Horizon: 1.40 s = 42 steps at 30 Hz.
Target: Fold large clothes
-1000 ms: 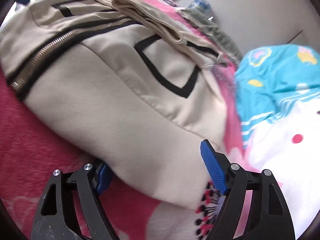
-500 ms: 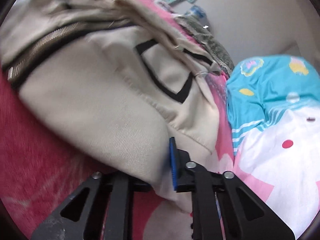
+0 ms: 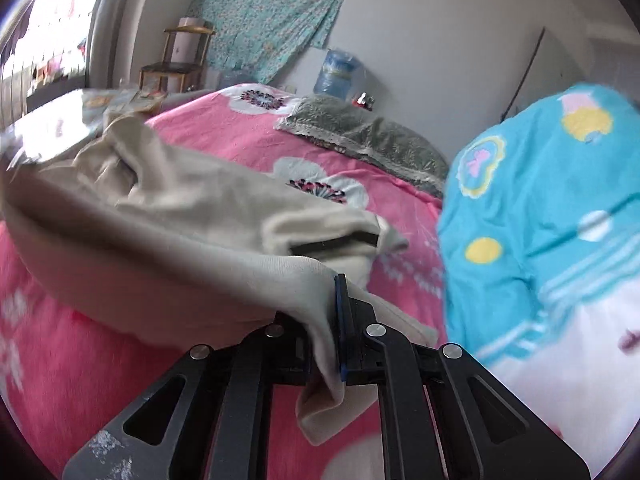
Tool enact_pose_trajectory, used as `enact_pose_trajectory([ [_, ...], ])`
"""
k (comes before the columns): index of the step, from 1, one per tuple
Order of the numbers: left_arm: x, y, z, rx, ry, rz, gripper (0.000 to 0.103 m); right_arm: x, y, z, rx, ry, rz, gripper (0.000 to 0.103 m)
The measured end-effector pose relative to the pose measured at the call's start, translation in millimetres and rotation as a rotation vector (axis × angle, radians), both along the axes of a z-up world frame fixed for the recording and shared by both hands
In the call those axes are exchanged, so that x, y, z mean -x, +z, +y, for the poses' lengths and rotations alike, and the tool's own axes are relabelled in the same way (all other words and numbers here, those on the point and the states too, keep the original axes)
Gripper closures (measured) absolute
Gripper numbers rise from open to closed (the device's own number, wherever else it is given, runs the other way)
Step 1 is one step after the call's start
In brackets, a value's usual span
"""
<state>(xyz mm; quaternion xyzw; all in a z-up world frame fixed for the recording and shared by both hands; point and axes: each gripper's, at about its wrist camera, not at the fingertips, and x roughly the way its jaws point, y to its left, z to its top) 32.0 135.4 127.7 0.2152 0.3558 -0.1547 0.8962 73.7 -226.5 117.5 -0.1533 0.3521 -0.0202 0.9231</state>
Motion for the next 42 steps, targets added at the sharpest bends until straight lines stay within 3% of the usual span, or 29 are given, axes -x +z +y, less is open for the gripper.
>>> enact_pose_trajectory([
  [3, -51.1, 6.6, -4.3, 0.037, 0.001, 0.033, 0.098, -47.6, -5.0, -8.6, -0.074, -0.015, 0.053, 0.094],
  [6, -99.4, 10.0, -6.1, 0.082, -0.015, 0.111, 0.098, -90.7, -12.5, -2.7, -0.037, 0.029, 0.126, 0.094],
  [9, -164.5, 12.6, 2.8, 0.192, -0.016, 0.238, 0.095, -152.1, -24.1, -6.5, -0.062, 0.116, 0.329, 0.089],
  [10, -181.6, 11.7, 8.3, 0.241, -0.003, 0.302, 0.087, -165.3, -27.0, -9.3, -0.067, 0.116, 0.373, 0.087],
  [11, -207.3, 9.0, 19.0, 0.32, 0.042, 0.384, 0.065, -180.4, -27.3, -16.3, -0.081, 0.118, 0.416, 0.069],
  [12, -223.6, 7.7, 31.4, 0.395, 0.094, 0.423, 0.055, -190.8, -24.5, -26.1, -0.101, 0.119, 0.442, 0.06],
  [13, -235.7, 11.7, 49.9, 0.498, 0.173, 0.404, 0.049, -195.2, -16.7, -38.8, -0.131, 0.107, 0.425, 0.054],
  [15, -239.4, 19.6, 75.0, 0.675, 0.216, 0.377, 0.039, -194.2, -0.3, -68.0, -0.275, 0.081, 0.369, 0.046],
  [16, -238.0, 20.9, 86.2, 0.747, 0.239, 0.369, 0.032, -190.1, 7.2, -91.0, -0.41, 0.049, 0.331, 0.04],
  [17, -235.4, 20.6, 90.5, 0.763, 0.257, 0.368, 0.031, -187.3, 8.3, -104.0, -0.472, 0.02, 0.319, 0.038],
  [19, -225.7, 16.3, 86.4, 0.693, 0.229, 0.366, 0.031, -184.2, 2.7, -123.2, -0.518, -0.03, 0.318, 0.038],
  [22, -217.9, 2.2, 73.9, 0.549, 0.207, 0.368, 0.031, -188.9, -27.4, -135.7, -0.506, -0.061, 0.384, 0.036],
  [24, -221.5, -13.1, 74.1, 0.547, 0.232, 0.405, 0.033, -191.4, -43.1, -140.2, -0.574, -0.077, 0.419, 0.036],
  [27, -222.4, -20.6, 74.5, 0.599, 0.262, 0.387, 0.055, -191.5, -43.0, -140.4, -0.697, -0.048, 0.352, 0.042],
  [29, -223.4, -19.1, 73.6, 0.598, 0.265, 0.37, 0.069, -195.8, -38.1, -132.7, -0.715, 0.013, 0.34, 0.062],
  [32, -225.2, -18.4, 73.0, 0.593, 0.276, 0.364, 0.088, -198.3, -36.0, -110.4, -0.629, 0.069, 0.379, 0.067],
  [34, -223.5, -16.4, 72.3, 0.59, 0.268, 0.35, 0.096, -197.6, -37.6, -96.3, -0.55, 0.083, 0.393, 0.069],
  [35, -222.8, -15.0, 70.4, 0.582, 0.264, 0.339, 0.097, -196.1, -38.8, -93.7, -0.528, 0.073, 0.402, 0.092],
  [37, -218.3, -8.7, 65.1, 0.562, 0.244, 0.307, 0.098, -188.6, -28.4, -94.0, -0.506, 0.039, 0.347, 0.098],
  [39, -209.3, 5.7, 61.0, 0.566, 0.218, 0.254, 0.098, -170.5, 0.2, -90.7, -0.462, 0.016, 0.217, 0.099],
  [40, -206.9, 11.4, 60.7, 0.571, 0.206, 0.235, 0.098, -163.5, 13.1, -93.6, -0.495, 0.023, 0.165, 0.099],
  [42, -205.1, 26.3, 64.3, 0.6, 0.197, 0.188, 0.098, -163.6, 20.6, -99.5, -0.472, -0.017, 0.15, 0.099],
])
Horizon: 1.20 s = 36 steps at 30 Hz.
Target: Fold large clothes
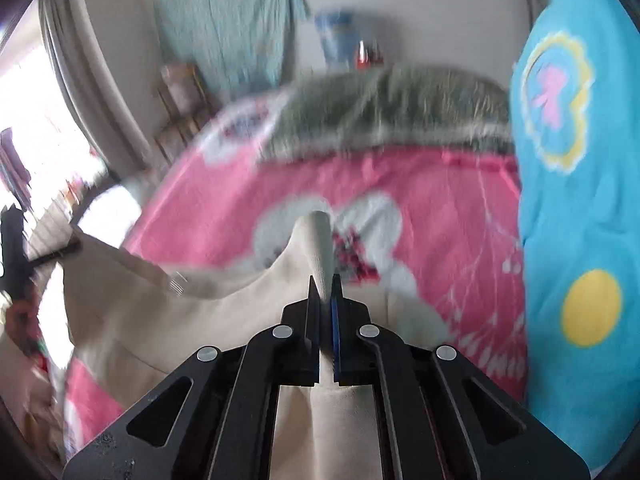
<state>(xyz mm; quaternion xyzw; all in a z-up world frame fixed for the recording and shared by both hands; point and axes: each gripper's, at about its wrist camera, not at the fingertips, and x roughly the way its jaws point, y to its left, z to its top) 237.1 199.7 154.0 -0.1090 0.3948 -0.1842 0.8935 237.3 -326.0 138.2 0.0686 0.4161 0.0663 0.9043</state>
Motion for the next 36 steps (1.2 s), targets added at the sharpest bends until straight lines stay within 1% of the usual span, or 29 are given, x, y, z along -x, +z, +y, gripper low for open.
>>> enact_pose_trajectory([
  [2, -8.5, 6.8, 7.6, 0.025, 0.05, -0.035, 0.098, -4.5, -1.9, -6.9, 0.041, -0.025, -0.02, 0.099],
  [4, -26.7, -1.8, 14.0, 0.053, 0.103, -0.005, 0.098, -14.2, -19.9, -18.6, 0.017, -0.047, 0.033, 0.099],
  [6, -50.9, -33.7, 11.9, -0.01, 0.146, 0.118, 0.098, -31.0, -49.8, -25.8, -0.026, -0.039, 0.131, 0.099],
  [8, -60.6, -70.1, 1.2, -0.124, 0.164, 0.222, 0.097, -39.2, -74.9, -24.6, 0.044, -0.051, 0.18, 0.096],
  [9, -60.2, -80.3, -3.2, -0.168, 0.17, 0.237, 0.094, -41.4, -84.2, -20.5, 0.106, -0.045, 0.198, 0.094],
  [10, -58.7, -87.0, -5.7, -0.193, 0.177, 0.241, 0.091, -41.3, -87.0, -15.8, 0.167, -0.046, 0.203, 0.084],
  [11, -55.3, -87.2, -4.7, -0.195, 0.2, 0.225, 0.085, -39.3, -84.0, -11.4, 0.22, -0.05, 0.191, 0.073],
  [12, -51.0, -81.0, -2.2, -0.205, 0.248, 0.211, 0.078, -32.1, -72.9, -4.8, 0.32, -0.073, 0.14, 0.066],
  [13, -45.0, -70.1, -2.2, -0.252, 0.302, 0.185, 0.058, -22.3, -60.1, 2.4, 0.411, -0.084, 0.082, 0.056],
  [14, -37.1, -58.8, -4.6, -0.293, 0.338, 0.139, 0.055, -16.2, -51.4, 8.5, 0.472, -0.083, 0.045, 0.057],
  [15, -23.3, -40.1, -12.0, -0.34, 0.353, 0.048, 0.055, -5.9, -40.3, 16.0, 0.542, -0.09, -0.006, 0.058],
  [16, -14.7, -29.5, -19.4, -0.368, 0.346, -0.012, 0.055, 10.5, -27.7, 28.6, 0.59, -0.082, -0.07, 0.057],
  [17, 5.2, -12.0, -36.5, -0.389, 0.305, -0.115, 0.055, 19.8, -21.1, 35.3, 0.575, -0.046, -0.102, 0.056],
  [18, 16.0, -6.8, -45.9, -0.36, 0.26, -0.15, 0.055, 31.8, -14.8, 46.0, 0.522, 0.016, -0.14, 0.056],
  [19, 29.5, -5.1, -60.3, -0.238, 0.155, -0.151, 0.055, 42.0, -11.4, 57.2, 0.437, 0.093, -0.166, 0.056],
  [20, 35.6, -10.6, -67.9, -0.128, 0.092, -0.117, 0.055, 44.7, -14.4, 68.9, 0.367, 0.149, -0.17, 0.058],
  [22, 44.0, -31.3, -81.4, 0.066, 0.002, -0.038, 0.057, 37.9, -33.1, 81.3, 0.309, 0.187, -0.105, 0.058],
  [23, 46.3, -48.3, -87.3, 0.113, -0.03, 0.0, 0.063, 33.3, -43.5, 79.4, 0.296, 0.183, -0.074, 0.058],
  [25, 47.8, -79.8, -73.1, 0.123, 0.03, 0.067, 0.069, 27.5, -73.3, 60.6, 0.301, 0.138, 0.019, 0.058],
  [26, 49.2, -99.7, -47.2, 0.191, 0.08, 0.113, 0.093, 27.0, -89.8, 38.4, 0.301, 0.101, 0.068, 0.059],
  [27, 51.2, -113.4, -21.8, 0.259, 0.122, 0.146, 0.1, 31.6, -99.1, 14.1, 0.252, 0.101, 0.081, 0.059],
  [28, 56.6, -127.0, 12.2, 0.376, 0.16, 0.17, 0.1, 37.2, -101.3, 0.2, 0.222, 0.098, 0.084, 0.059],
  [29, 62.6, -131.3, 27.1, 0.391, 0.199, 0.176, 0.1, 40.0, -100.7, -15.3, 0.222, 0.083, 0.105, 0.059],
  [30, 67.1, -129.5, 38.7, 0.367, 0.213, 0.176, 0.1, 41.4, -96.3, -17.4, 0.232, 0.088, 0.109, 0.059],
  [31, 70.6, -119.8, 38.0, 0.285, 0.191, 0.171, 0.1, 43.3, -90.6, -14.6, 0.272, 0.095, 0.113, 0.061],
  [33, 79.2, -91.5, 13.3, 0.013, 0.154, 0.124, 0.1, 54.5, -71.7, 6.0, 0.448, 0.144, 0.069, 0.062],
  [34, 82.5, -81.2, -1.0, -0.094, 0.115, 0.093, 0.092, 63.8, -61.5, 20.6, 0.501, 0.22, 0.026, 0.061],
  [35, 92.1, -67.0, -23.6, -0.247, 0.042, 0.035, 0.074, 78.8, -55.5, 40.2, 0.548, 0.324, -0.014, 0.051],
  [36, 104.2, -58.1, -44.7, -0.348, -0.048, -0.022, 0.06, 94.5, -55.0, 60.6, 0.588, 0.439, -0.023, 0.043],
])
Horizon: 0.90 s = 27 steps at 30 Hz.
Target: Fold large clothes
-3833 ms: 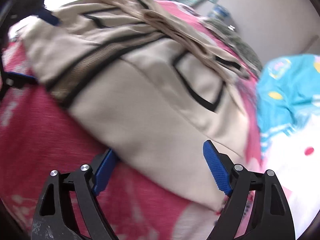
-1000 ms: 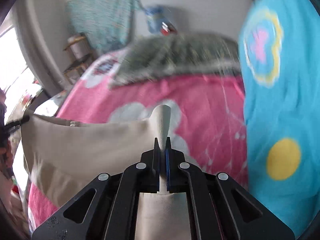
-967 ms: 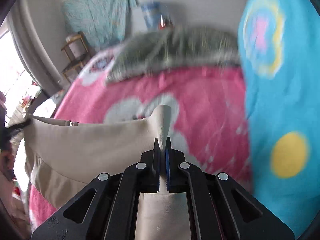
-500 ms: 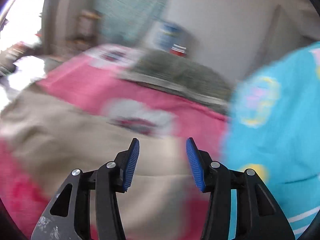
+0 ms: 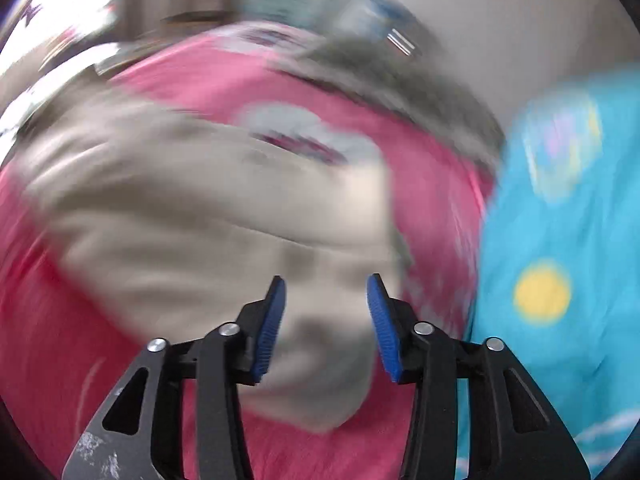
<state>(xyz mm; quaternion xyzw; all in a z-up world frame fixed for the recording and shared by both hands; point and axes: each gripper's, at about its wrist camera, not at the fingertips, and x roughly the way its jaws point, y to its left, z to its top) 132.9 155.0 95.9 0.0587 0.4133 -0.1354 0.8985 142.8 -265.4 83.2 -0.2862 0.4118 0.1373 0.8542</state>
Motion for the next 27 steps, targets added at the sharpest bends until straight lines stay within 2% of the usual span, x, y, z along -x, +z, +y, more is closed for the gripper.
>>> enact_pose_trajectory([
  [1, 12.8, 4.5, -17.7, -0.081, -0.086, -0.038, 0.033, 16.5, -3.0, 19.6, 0.043, 0.105, 0.029, 0.037],
  [2, 29.9, 5.5, -40.7, -0.185, -0.187, -0.083, 0.024, 28.7, -7.4, 33.8, 0.079, 0.177, 0.043, 0.037],
  [3, 45.3, 2.0, -59.9, -0.273, -0.285, -0.114, 0.024, 45.0, -14.3, 51.3, 0.124, 0.27, 0.032, 0.036],
  [4, 55.2, -3.2, -68.6, -0.33, -0.342, -0.124, 0.023, 57.0, -20.5, 62.2, 0.158, 0.324, 0.007, 0.031],
  [6, 70.4, -25.3, -89.9, -0.482, -0.47, -0.148, 0.02, 70.8, -40.3, 78.3, 0.247, 0.377, -0.05, 0.029],
  [7, 71.4, -35.2, -97.3, -0.531, -0.504, -0.156, 0.02, 70.8, -50.0, 81.8, 0.277, 0.374, -0.06, 0.029],
  [9, 65.1, -49.4, -106.0, -0.577, -0.499, -0.191, 0.02, 63.8, -59.6, 80.1, 0.281, 0.341, -0.071, 0.028],
  [11, 50.9, -57.2, -111.2, -0.577, -0.475, -0.208, 0.02, 54.0, -65.6, 74.1, 0.304, 0.318, -0.112, 0.02],
  [12, 43.8, -60.0, -114.7, -0.579, -0.455, -0.223, 0.02, 45.4, -71.7, 73.2, 0.326, 0.304, -0.142, 0.019],
  [13, 33.5, -63.6, -120.3, -0.582, -0.429, -0.245, 0.02, 35.7, -76.8, 67.5, 0.332, 0.291, -0.134, 0.017],
  [14, 26.4, -65.1, -121.8, -0.579, -0.418, -0.257, 0.02, 25.0, -81.6, 60.2, 0.31, 0.282, -0.078, 0.018],
  [15, 20.6, -66.5, -122.3, -0.582, -0.404, -0.267, 0.021, 13.6, -83.3, 50.1, 0.274, 0.256, -0.013, 0.02],
  [16, 17.0, -65.7, -123.3, -0.579, -0.402, -0.271, 0.04, 2.5, -81.9, 45.6, 0.257, 0.232, 0.02, 0.026],
  [17, 15.5, -67.6, -120.2, -0.6, -0.412, -0.263, 0.048, -2.7, -77.1, 33.7, 0.282, 0.208, -0.004, 0.031],
  [18, 19.0, -70.3, -115.5, -0.654, -0.442, -0.269, 0.049, -4.6, -74.3, 22.0, 0.343, 0.19, -0.042, 0.034],
  [20, 23.5, -73.1, -98.3, -0.74, -0.47, -0.281, 0.049, -7.5, -78.7, -2.3, 0.435, 0.148, -0.07, 0.058],
  [21, 20.4, -73.9, -88.2, -0.776, -0.459, -0.263, 0.051, -8.0, -84.4, -14.3, 0.495, 0.139, -0.081, 0.063],
  [22, 10.9, -75.0, -77.6, -0.804, -0.438, -0.239, 0.056, -9.0, -89.3, -28.5, 0.533, 0.115, -0.081, 0.067],
  [23, 5.7, -73.4, -62.6, -0.795, -0.426, -0.212, 0.056, -9.9, -91.3, -35.8, 0.546, 0.094, -0.083, 0.074],
  [24, 4.0, -72.5, -50.5, -0.815, -0.401, -0.206, 0.057, -11.0, -92.1, -40.9, 0.551, 0.08, -0.083, 0.076],
  [25, 4.7, -74.7, -43.3, -0.851, -0.392, -0.21, 0.061, -11.3, -91.7, -45.2, 0.563, 0.067, -0.099, 0.078],
  [27, 9.5, -76.7, -30.8, -0.878, -0.379, -0.205, 0.068, -12.7, -89.9, -46.5, 0.563, 0.052, -0.091, 0.08],
])
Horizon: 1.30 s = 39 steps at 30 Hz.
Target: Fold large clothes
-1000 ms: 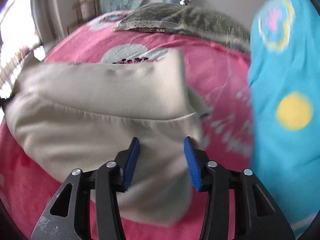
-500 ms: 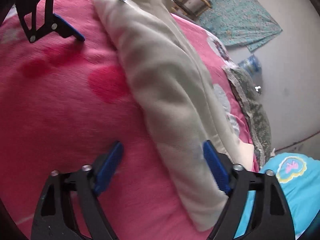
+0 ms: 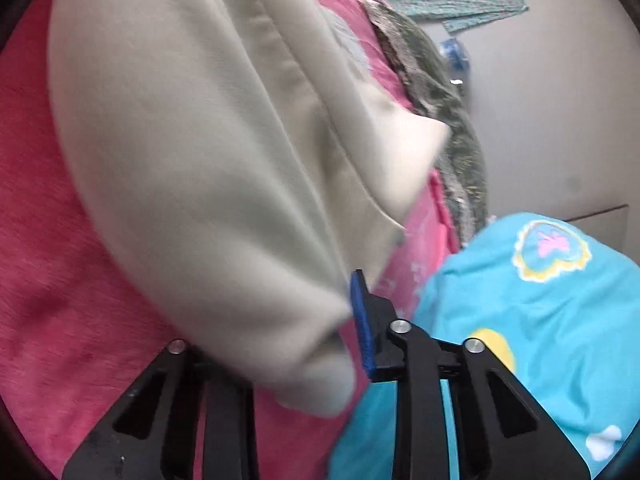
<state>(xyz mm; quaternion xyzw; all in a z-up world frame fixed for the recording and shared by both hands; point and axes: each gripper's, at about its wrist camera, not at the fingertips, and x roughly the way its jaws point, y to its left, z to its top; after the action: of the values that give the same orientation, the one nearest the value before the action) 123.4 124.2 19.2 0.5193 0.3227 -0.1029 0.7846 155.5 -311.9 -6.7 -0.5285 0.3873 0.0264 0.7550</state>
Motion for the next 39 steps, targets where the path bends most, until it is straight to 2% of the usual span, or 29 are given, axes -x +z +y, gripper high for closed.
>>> enact_pose_trajectory([
  [1, 1.0, -0.8, 2.9, -0.005, 0.006, -0.003, 0.076, 0.7, 1.0, 0.0, 0.008, -0.005, -0.011, 0.084],
  [2, 6.2, -0.8, 6.8, 0.001, 0.016, -0.005, 0.081, -3.4, 0.8, -6.5, 0.018, -0.053, 0.01, 0.093],
  [4, 10.2, 0.2, 12.2, 0.012, 0.035, 0.007, 0.082, -13.9, 0.4, -31.0, 0.031, -0.161, 0.071, 0.098],
  [6, 16.0, 4.0, 12.4, 0.01, 0.031, 0.001, 0.082, -16.6, 8.6, -54.7, 0.052, -0.277, 0.117, 0.097],
  [7, 21.6, 8.7, 14.0, 0.013, 0.029, 0.006, 0.079, -15.9, 16.9, -62.3, 0.057, -0.317, 0.106, 0.093],
  [8, 25.9, 12.1, 12.7, 0.015, 0.029, 0.012, 0.079, -14.9, 32.6, -68.5, 0.042, -0.362, 0.081, 0.089],
  [10, 33.9, 23.5, 13.0, 0.045, 0.042, 0.026, 0.079, -11.7, 75.7, -68.1, -0.061, -0.418, -0.013, 0.086],
  [11, 44.6, 34.4, 13.5, 0.1, 0.053, 0.056, 0.079, -12.2, 91.8, -63.4, -0.1, -0.416, -0.057, 0.083],
  [12, 57.0, 46.7, 12.1, 0.17, 0.054, 0.086, 0.079, -8.9, 111.4, -55.5, -0.169, -0.396, -0.108, 0.079],
  [13, 68.4, 58.2, 10.7, 0.248, 0.048, 0.111, 0.079, -8.2, 132.6, -40.4, -0.285, -0.357, -0.138, 0.075],
  [15, 75.8, 75.8, 3.8, 0.409, 0.049, 0.145, 0.079, -11.9, 152.3, -7.3, -0.487, -0.291, -0.126, 0.069],
  [16, 69.1, 86.1, -0.7, 0.552, 0.079, 0.178, 0.079, -14.4, 155.4, 9.9, -0.594, -0.269, -0.097, 0.066],
  [17, 59.4, 90.6, -3.7, 0.659, 0.109, 0.204, 0.079, -20.5, 154.1, 25.4, -0.702, -0.242, -0.053, 0.066],
  [18, 43.2, 94.8, -5.2, 0.818, 0.155, 0.24, 0.079, -20.2, 149.1, 42.2, -0.789, -0.227, -0.013, 0.066],
  [19, 31.0, 95.2, -6.1, 0.937, 0.187, 0.267, 0.079, -25.1, 140.0, 55.8, -0.889, -0.215, 0.058, 0.066],
  [20, 8.9, 92.5, -2.9, 1.134, 0.244, 0.314, 0.081, -13.3, 129.7, 72.8, -0.994, -0.2, 0.144, 0.066],
  [21, -6.8, 87.6, 0.7, 1.267, 0.288, 0.341, 0.081, -19.7, 120.8, 78.2, -1.1, -0.188, 0.221, 0.066],
  [22, -27.1, 72.9, 6.7, 1.44, 0.343, 0.412, 0.082, -19.6, 105.4, 81.4, -1.18, -0.195, 0.291, 0.061],
  [23, -36.3, 62.4, 8.2, 1.515, 0.368, 0.467, 0.087, -18.9, 95.7, 83.5, -1.184, -0.224, 0.319, 0.06],
  [24, -47.1, 49.0, 10.6, 1.551, 0.418, 0.485, 0.09, -18.5, 79.7, 82.7, -1.151, -0.268, 0.336, 0.06],
  [25, -54.1, 29.5, 16.1, 1.546, 0.478, 0.494, 0.099, -15.2, 67.1, 77.4, -1.137, -0.278, 0.34, 0.06],
  [27, -56.5, 4.7, 26.7, 1.542, 0.492, 0.537, 0.1, -2.5, 60.9, 66.0, -1.142, -0.247, 0.316, 0.063],
  [28, -56.3, 2.2, 29.7, 1.547, 0.478, 0.539, 0.1, -1.1, 59.6, 60.5, -1.149, -0.242, 0.306, 0.063],
  [31, -51.7, 7.2, 27.6, 1.484, 0.457, 0.504, 0.1, -1.6, 56.7, 49.7, -1.13, -0.236, 0.287, 0.064],
  [32, -52.6, 8.1, 27.1, 1.479, 0.457, 0.507, 0.1, -3.6, 56.9, 41.4, -1.148, -0.241, 0.298, 0.069],
  [36, -43.8, 12.5, 35.1, 1.446, 0.456, 0.502, 0.099, -23.7, 46.1, -6.9, -1.307, -0.337, 0.34, 0.085],
  [37, -44.2, 12.4, 37.0, 1.429, 0.468, 0.488, 0.099, -30.6, 41.3, -22.5, -1.373, -0.399, 0.346, 0.1],
  [38, -41.5, 12.1, 40.2, 1.426, 0.467, 0.48, 0.099, -32.7, 33.3, -46.5, -1.462, -0.521, 0.35, 0.103],
  [39, -40.8, 10.0, 46.1, 1.432, 0.47, 0.48, 0.099, -31.3, 24.4, -72.8, -1.598, -0.622, 0.365, 0.103],
])
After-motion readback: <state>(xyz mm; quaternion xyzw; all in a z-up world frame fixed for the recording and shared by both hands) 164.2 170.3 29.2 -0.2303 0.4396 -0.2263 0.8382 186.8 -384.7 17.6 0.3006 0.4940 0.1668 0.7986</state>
